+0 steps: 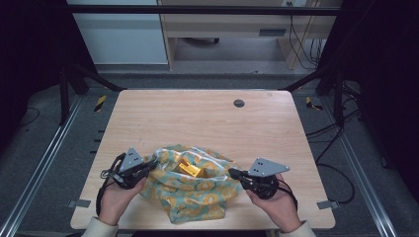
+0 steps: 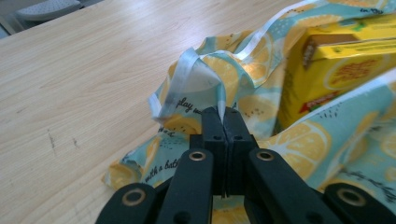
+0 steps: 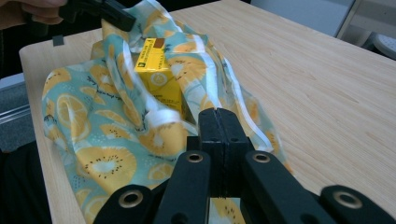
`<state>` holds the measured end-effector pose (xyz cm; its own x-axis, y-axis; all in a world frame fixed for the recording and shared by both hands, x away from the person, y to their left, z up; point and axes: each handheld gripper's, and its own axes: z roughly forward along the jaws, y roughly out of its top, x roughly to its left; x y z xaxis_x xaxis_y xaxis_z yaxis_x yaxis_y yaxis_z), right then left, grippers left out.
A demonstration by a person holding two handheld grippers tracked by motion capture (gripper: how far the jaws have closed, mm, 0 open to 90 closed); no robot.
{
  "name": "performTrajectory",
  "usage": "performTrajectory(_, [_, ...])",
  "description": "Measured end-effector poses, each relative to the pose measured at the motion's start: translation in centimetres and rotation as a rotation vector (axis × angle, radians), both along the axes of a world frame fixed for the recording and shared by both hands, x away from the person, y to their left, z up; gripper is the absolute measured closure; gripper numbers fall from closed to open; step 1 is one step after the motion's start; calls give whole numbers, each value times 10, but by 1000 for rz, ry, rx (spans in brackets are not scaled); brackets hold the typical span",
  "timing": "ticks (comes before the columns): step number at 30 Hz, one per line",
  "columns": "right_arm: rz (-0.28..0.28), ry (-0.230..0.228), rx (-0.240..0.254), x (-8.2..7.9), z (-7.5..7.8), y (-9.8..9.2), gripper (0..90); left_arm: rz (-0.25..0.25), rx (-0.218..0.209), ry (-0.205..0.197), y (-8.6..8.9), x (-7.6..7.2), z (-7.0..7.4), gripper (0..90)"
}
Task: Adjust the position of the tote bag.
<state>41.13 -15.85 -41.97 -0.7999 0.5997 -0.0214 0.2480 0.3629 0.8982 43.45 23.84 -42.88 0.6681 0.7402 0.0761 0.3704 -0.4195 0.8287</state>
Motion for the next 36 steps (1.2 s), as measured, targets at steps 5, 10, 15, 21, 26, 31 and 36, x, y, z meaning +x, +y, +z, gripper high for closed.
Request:
performTrajectory(5, [6, -7, 8, -10, 0, -7, 900, -52, -7, 5, 1, -19, 0, 900])
performTrajectory(10, [13, 6, -3, -12, -4, -11, 900, -82, 8, 20, -1, -27, -5, 900])
performTrajectory(15, [7, 39, -27, -10, -11, -14, 900, -137, 60, 84, -8, -29, -17, 900])
performTrajectory(21, [20, 29, 3, -12, -10, -17, 900, -170, 77, 119, -10, -29, -23, 900])
performTrajectory(26, [43, 39, 3, -16, -13, -20, 900, -193, 73, 124, -9, -32, -22, 900])
performTrajectory(31, [69, 46, -3, -18, -16, -21, 900, -199, 63, 113, -6, -37, -23, 900])
performTrajectory(36, [84, 46, 7, -19, -16, -21, 900, -192, 51, 88, -3, -39, -20, 900])
